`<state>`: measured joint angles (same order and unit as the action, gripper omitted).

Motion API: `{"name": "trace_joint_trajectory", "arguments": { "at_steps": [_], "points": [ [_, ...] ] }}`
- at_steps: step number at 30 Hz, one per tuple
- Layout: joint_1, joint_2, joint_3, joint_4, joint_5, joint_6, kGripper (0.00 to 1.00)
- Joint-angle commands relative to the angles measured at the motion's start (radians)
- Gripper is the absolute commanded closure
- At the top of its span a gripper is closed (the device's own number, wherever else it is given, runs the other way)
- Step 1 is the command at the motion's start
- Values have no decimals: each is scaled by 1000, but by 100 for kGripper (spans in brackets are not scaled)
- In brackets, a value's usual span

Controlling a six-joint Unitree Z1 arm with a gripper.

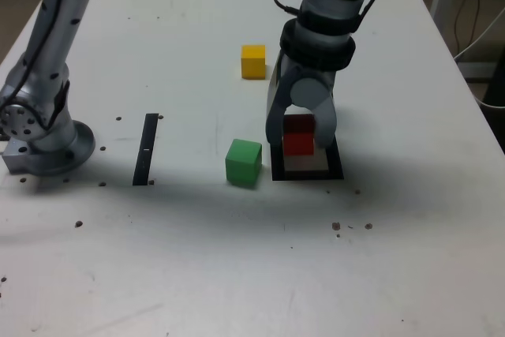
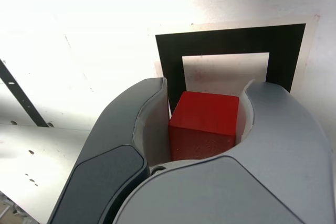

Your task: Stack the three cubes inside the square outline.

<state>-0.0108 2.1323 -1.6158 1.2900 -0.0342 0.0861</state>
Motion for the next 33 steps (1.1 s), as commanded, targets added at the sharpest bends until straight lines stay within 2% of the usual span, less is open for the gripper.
{"name": "trace_joint_trajectory", "arguments": {
  "at_steps": [1, 10, 12, 17, 19, 27, 33],
  "points": [
    [-1, 12, 3, -7, -1, -2, 61],
    [-1, 29, 15, -29, 1, -2, 60],
    [-1, 29, 22, -36, 2, -1, 51],
    [-1, 28, 34, -51, 7, 1, 9],
    [-1, 26, 38, -56, 8, 1, 1],
    [-1, 12, 44, -58, 11, 1, 1],
    [0, -32, 47, -43, 34, -2, 1]
  ]
}}
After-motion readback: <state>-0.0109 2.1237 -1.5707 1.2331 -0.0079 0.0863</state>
